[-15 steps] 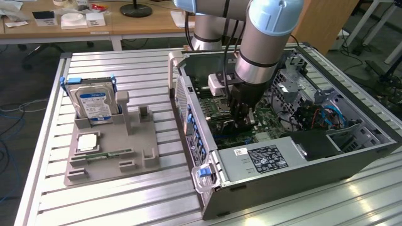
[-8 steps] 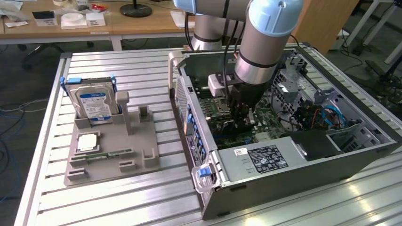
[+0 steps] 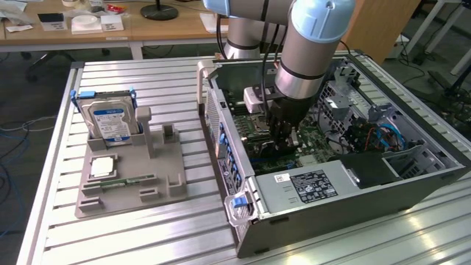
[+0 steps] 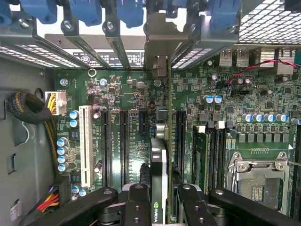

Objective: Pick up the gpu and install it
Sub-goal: 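Insert the gpu into the slot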

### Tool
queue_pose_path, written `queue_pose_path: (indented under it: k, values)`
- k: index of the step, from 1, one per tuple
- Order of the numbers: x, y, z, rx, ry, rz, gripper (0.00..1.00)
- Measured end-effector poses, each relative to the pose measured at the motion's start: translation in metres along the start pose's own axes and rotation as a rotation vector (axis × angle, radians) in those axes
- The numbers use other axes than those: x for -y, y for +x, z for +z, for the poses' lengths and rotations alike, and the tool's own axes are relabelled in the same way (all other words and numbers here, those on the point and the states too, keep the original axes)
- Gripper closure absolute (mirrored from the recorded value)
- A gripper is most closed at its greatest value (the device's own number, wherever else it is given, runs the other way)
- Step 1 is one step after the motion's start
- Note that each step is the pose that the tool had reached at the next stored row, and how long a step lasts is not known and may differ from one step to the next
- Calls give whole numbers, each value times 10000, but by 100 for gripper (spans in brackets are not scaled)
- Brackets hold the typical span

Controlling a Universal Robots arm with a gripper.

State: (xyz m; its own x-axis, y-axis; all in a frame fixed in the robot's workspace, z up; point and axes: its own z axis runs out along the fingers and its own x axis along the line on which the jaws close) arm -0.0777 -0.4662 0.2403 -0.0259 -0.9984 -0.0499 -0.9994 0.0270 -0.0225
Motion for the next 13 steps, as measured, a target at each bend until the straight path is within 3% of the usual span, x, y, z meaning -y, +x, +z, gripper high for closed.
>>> queue_pose_path:
  k: [8, 11, 13]
  values:
    - [-2, -1, 6, 14, 5, 5, 73]
    - [0, 0, 0, 1, 0, 1, 60]
    - [0, -1, 0, -1, -1, 1, 60]
